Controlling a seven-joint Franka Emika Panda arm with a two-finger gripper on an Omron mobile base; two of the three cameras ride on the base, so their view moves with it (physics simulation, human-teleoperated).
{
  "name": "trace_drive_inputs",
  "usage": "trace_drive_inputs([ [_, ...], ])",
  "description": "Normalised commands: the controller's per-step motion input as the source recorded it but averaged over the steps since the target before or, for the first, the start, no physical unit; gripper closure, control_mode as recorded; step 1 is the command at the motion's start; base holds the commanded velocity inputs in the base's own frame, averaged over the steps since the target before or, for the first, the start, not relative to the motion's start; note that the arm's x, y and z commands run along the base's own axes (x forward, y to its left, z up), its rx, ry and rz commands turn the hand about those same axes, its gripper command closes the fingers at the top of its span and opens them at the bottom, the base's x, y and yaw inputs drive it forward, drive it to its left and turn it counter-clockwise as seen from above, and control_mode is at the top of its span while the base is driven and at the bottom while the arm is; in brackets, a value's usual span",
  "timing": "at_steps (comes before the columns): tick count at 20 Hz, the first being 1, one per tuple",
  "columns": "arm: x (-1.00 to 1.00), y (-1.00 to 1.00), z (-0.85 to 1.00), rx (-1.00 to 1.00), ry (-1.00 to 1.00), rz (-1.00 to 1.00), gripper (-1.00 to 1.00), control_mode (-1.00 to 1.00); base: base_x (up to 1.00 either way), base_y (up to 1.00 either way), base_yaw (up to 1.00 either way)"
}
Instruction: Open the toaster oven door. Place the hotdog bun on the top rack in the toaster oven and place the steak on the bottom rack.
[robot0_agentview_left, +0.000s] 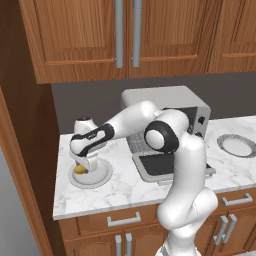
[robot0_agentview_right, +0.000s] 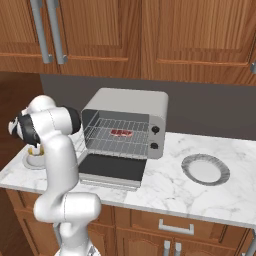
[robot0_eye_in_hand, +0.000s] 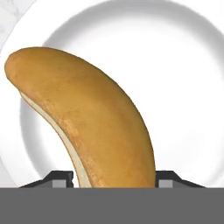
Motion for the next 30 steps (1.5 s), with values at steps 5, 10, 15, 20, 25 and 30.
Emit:
trace_drive_inputs([
  [5, -0.12, -0.14, 0.23, 0.00, -0.04, -0.05, 1.00, -1.00, 0.00, 0.00, 0.00],
  [10, -0.18, -0.20, 0.37, 0.00, -0.05, -0.03, 1.00, -1.00, 0.00, 0.00, 0.00],
  [15, -0.30, -0.27, 0.27, 0.00, -0.03, 0.00, 1.00, -1.00, 0.00, 0.00, 0.00],
  [20, -0.31, -0.29, 0.25, 0.00, -0.02, 0.00, 1.00, -1.00, 0.00, 0.00, 0.00],
  [25, -0.31, -0.28, 0.29, 0.00, -0.01, 0.00, 1.00, -1.00, 0.00, 0.00, 0.00],
  [30, -0.38, -0.33, 0.31, 0.00, -0.05, 0.05, 1.00, -1.00, 0.00, 0.00, 0.00],
])
